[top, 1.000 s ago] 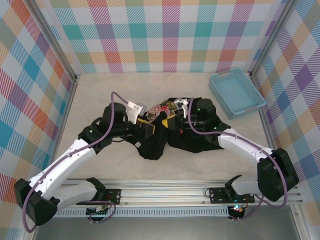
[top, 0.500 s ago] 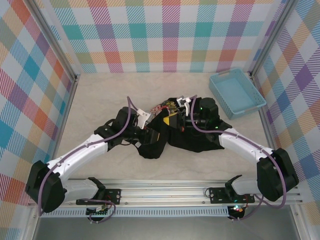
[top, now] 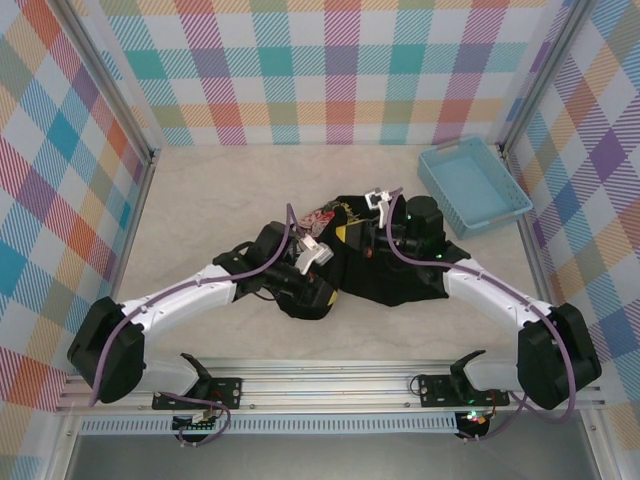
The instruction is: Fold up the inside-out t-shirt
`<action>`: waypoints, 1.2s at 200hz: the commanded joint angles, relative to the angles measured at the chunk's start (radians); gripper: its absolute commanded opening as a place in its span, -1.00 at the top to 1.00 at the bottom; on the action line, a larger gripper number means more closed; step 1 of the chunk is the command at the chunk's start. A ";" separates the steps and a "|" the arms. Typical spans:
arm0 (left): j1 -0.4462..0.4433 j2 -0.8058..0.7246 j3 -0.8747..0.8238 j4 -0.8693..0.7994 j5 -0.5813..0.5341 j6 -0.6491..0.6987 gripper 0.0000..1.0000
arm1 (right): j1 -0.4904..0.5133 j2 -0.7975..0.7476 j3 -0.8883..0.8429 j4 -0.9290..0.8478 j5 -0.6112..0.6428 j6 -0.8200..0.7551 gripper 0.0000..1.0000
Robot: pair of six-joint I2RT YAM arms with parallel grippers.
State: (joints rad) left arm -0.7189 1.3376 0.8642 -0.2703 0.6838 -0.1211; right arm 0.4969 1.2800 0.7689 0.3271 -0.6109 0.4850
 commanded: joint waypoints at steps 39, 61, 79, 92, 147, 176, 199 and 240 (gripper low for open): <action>0.050 -0.213 -0.061 0.031 -0.404 -0.127 -0.13 | -0.006 -0.063 -0.067 -0.024 0.001 -0.101 1.00; 0.059 -0.268 -0.089 0.004 -0.577 -0.172 -0.33 | -0.006 -0.063 -0.071 -0.013 -0.008 -0.101 1.00; 0.062 -0.242 -0.077 -0.070 -0.657 -0.186 -0.44 | -0.006 -0.063 -0.070 0.000 -0.015 -0.096 1.00; 0.064 -0.189 -0.056 -0.085 -0.637 -0.193 -0.46 | -0.006 -0.063 -0.069 0.002 -0.013 -0.095 1.00; 0.070 0.000 -0.024 0.072 -0.442 -0.244 0.16 | -0.006 -0.073 -0.092 0.017 0.001 -0.102 1.00; 0.096 -0.067 -0.072 0.285 -0.259 -0.268 0.97 | -0.006 -0.099 -0.126 -0.042 0.071 -0.177 1.00; 0.135 -0.196 -0.155 0.454 -0.158 -0.316 1.00 | -0.006 -0.124 -0.147 -0.084 0.127 -0.230 1.00; 0.176 -0.282 -0.226 0.671 0.007 -0.392 1.00 | -0.006 -0.139 -0.159 -0.093 0.167 -0.250 0.89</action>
State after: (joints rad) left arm -0.5629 1.0775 0.6750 0.1864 0.5346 -0.4526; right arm 0.4965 1.1610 0.6159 0.2420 -0.4789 0.2802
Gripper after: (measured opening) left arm 0.052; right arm 0.047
